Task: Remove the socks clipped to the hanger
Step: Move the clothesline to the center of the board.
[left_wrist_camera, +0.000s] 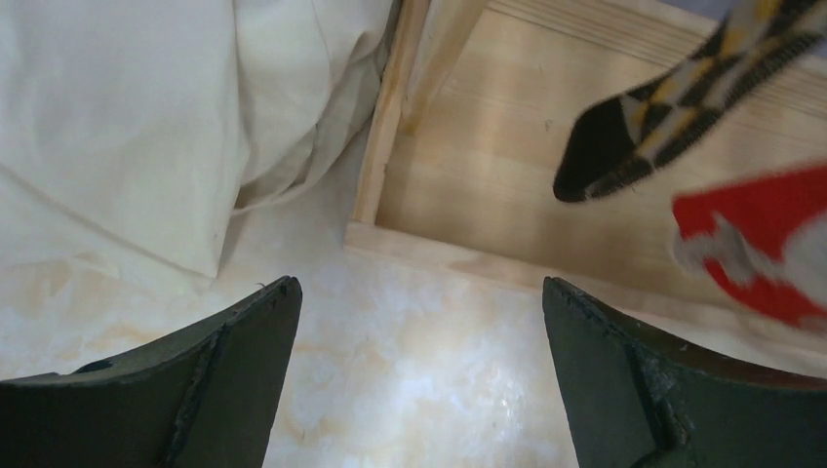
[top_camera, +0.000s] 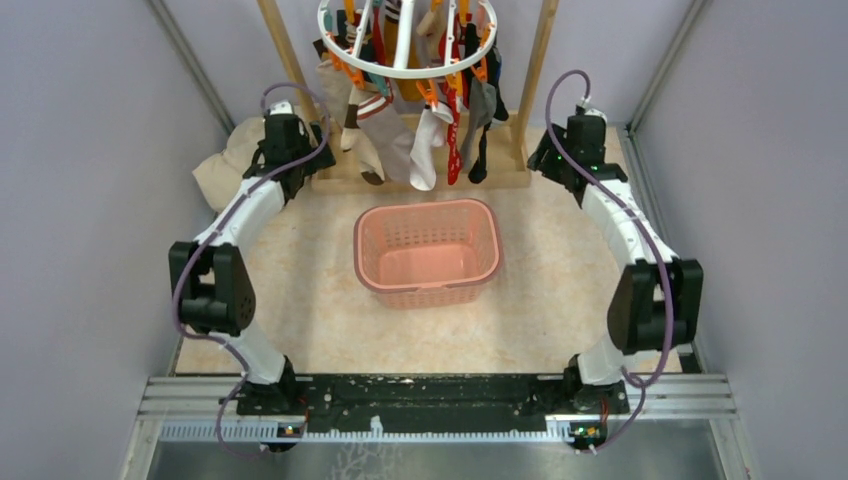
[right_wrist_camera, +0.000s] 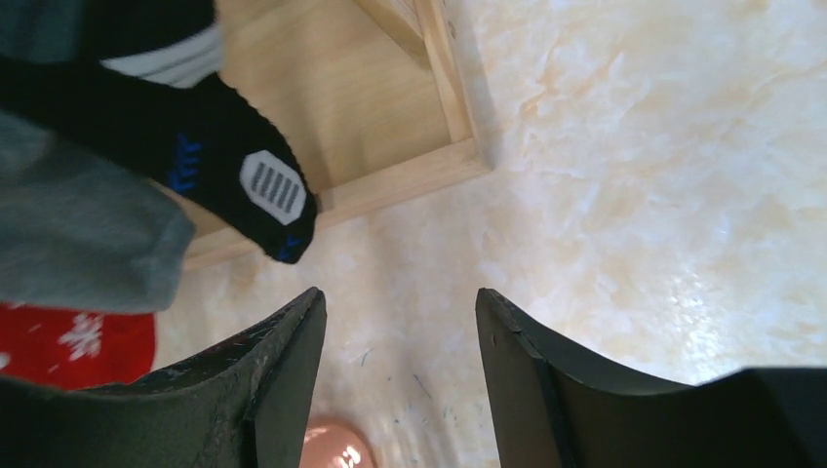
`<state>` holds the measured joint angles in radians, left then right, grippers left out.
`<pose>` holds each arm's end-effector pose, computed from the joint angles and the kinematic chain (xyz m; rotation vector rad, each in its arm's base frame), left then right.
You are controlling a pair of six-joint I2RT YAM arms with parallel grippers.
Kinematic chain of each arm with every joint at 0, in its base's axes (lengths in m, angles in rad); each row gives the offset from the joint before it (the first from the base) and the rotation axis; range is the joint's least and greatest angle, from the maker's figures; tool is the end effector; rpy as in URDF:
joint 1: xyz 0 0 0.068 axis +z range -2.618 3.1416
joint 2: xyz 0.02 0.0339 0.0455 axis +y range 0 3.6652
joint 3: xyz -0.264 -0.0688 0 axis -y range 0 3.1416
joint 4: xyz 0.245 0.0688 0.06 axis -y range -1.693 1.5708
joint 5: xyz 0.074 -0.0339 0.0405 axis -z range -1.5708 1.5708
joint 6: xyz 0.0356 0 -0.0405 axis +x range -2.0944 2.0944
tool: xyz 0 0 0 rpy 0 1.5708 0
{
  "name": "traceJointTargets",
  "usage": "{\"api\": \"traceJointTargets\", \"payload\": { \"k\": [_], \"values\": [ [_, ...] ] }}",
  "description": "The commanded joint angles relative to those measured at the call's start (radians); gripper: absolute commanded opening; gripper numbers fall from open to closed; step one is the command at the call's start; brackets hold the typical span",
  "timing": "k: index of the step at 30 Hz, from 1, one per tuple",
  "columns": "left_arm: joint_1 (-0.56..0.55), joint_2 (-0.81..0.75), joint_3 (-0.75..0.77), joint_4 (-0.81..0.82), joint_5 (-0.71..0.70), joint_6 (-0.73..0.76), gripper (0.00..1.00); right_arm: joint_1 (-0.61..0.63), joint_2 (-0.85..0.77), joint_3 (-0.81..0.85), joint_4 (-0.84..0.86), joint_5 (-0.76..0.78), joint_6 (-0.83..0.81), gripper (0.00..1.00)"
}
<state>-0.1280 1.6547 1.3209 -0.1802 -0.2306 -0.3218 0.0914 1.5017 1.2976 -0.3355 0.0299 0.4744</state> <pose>0.3857 -0.0414 0.2996 -0.3388 2.0422 -0.0357 0.3465 0.0307 0.3297 0.4221 2.0828 0.3057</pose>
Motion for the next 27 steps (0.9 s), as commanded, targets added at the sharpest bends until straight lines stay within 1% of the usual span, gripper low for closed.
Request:
{"api": "traceJointTargets", "payload": {
  "k": [1,3,8,11,13,17,23,27],
  "values": [
    [0.035,0.121,0.128,-0.057,0.005,0.004,0.97,-0.018,0.13,0.09,0.062,-0.066,0.028,0.58],
    [0.044,0.154,0.141,-0.047,0.009,0.004,0.93,-0.018,0.177,0.115,0.085,-0.069,0.026,0.56],
    [0.053,0.254,0.182,-0.042,0.018,0.012,0.77,-0.022,0.273,0.168,0.116,-0.057,0.017,0.51],
    [0.053,0.294,0.189,-0.035,0.022,0.018,0.72,-0.022,0.32,0.199,0.115,-0.061,0.013,0.49],
    [0.053,0.318,0.189,-0.032,0.021,0.019,0.7,-0.022,0.347,0.212,0.116,-0.064,0.013,0.48],
    [0.052,0.348,0.202,-0.031,0.006,0.03,0.68,-0.023,0.4,0.235,0.116,-0.052,0.004,0.48],
    [0.053,0.378,0.232,-0.042,-0.031,0.07,0.7,-0.021,0.491,0.306,0.106,-0.044,-0.011,0.53],
    [0.053,0.395,0.24,-0.038,-0.047,0.089,0.71,-0.017,0.562,0.385,0.08,-0.035,-0.029,0.53]
  ]
}}
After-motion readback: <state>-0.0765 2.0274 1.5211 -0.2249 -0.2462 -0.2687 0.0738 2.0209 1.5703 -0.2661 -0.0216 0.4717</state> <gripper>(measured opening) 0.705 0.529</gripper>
